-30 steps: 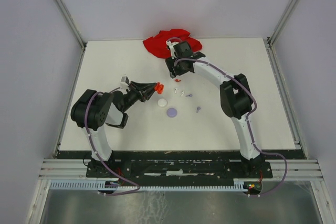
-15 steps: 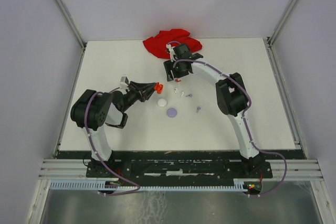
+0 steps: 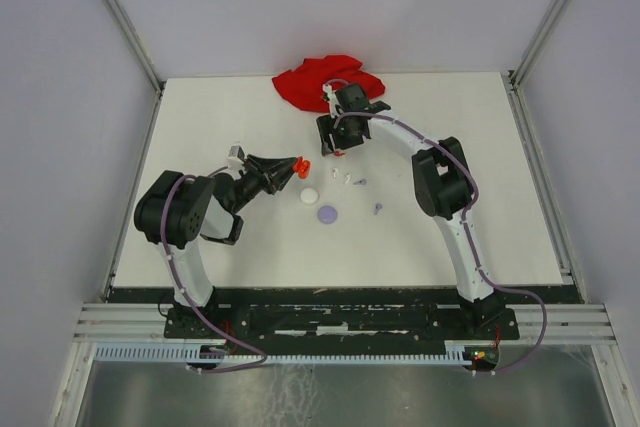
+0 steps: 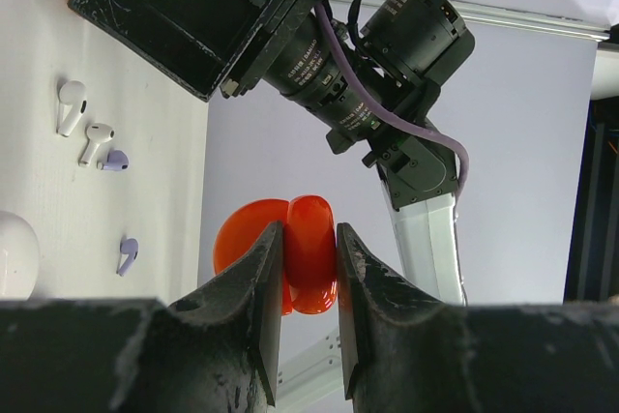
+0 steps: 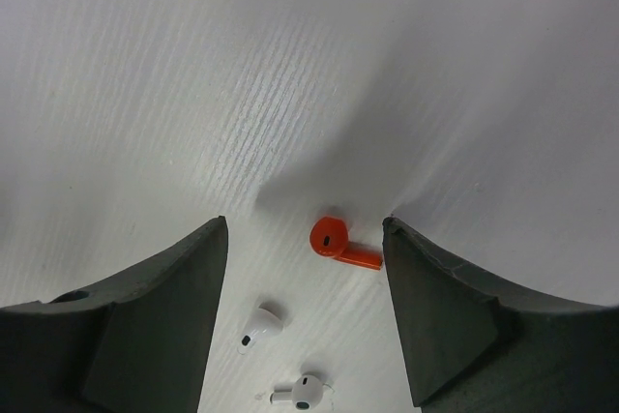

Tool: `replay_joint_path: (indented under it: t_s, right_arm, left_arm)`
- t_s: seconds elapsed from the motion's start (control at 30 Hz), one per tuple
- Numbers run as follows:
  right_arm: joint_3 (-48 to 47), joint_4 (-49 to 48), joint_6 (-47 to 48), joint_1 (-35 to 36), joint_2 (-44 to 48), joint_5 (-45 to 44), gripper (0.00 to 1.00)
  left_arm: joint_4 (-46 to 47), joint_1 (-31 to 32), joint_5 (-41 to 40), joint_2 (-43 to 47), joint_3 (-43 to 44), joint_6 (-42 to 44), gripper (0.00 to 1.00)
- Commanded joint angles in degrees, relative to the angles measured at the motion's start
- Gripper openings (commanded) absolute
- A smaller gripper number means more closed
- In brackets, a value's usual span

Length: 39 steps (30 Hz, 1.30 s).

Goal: Insert the wireless bluetooth earbuds into the charging case
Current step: Pick up the earbud from the center of the board.

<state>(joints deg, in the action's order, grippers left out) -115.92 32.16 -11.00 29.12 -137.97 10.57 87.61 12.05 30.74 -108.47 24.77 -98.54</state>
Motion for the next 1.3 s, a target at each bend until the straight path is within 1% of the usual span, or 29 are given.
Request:
replay_joint_path:
  t_s: [0.0, 0.43, 0.67, 0.8, 1.07, 1.27]
  right_arm:
    - [0.5, -0.8, -1.0, 0.0, 0.8, 1.3, 0.73]
    - [11.1, -3.6, -3.0, 0.1, 6.9, 3.0, 0.73]
    - [14.0, -4.9, -3.1, 0.6, 8.9, 2.6, 0.72]
    - [12.0, -4.0, -2.3, 0.8, 7.8, 0.1, 0.72]
    - [2.8, 2.1, 1.2, 1.3, 3.1, -3.4, 0.7]
    - [-1.0, 4.4, 3.0, 1.6, 0.6, -5.4, 0.65]
  left_arm:
    - [7.4, -0.4, 1.2, 0.9, 0.0, -1.8, 0.03]
    - [7.3, -0.5, 1.4, 0.9, 0.0, -1.7, 0.03]
    - [7.3, -0.4, 1.5, 1.1, -0.2, -1.6, 0.03]
    - [7.4, -0.5, 1.5, 1.1, -0.2, -1.6, 0.03]
    - [7.4, -0.5, 1.5, 0.7, 0.1, -1.6, 0.03]
    - [7.6, -0.4, 1.6, 0.1, 0.4, -1.9, 0.03]
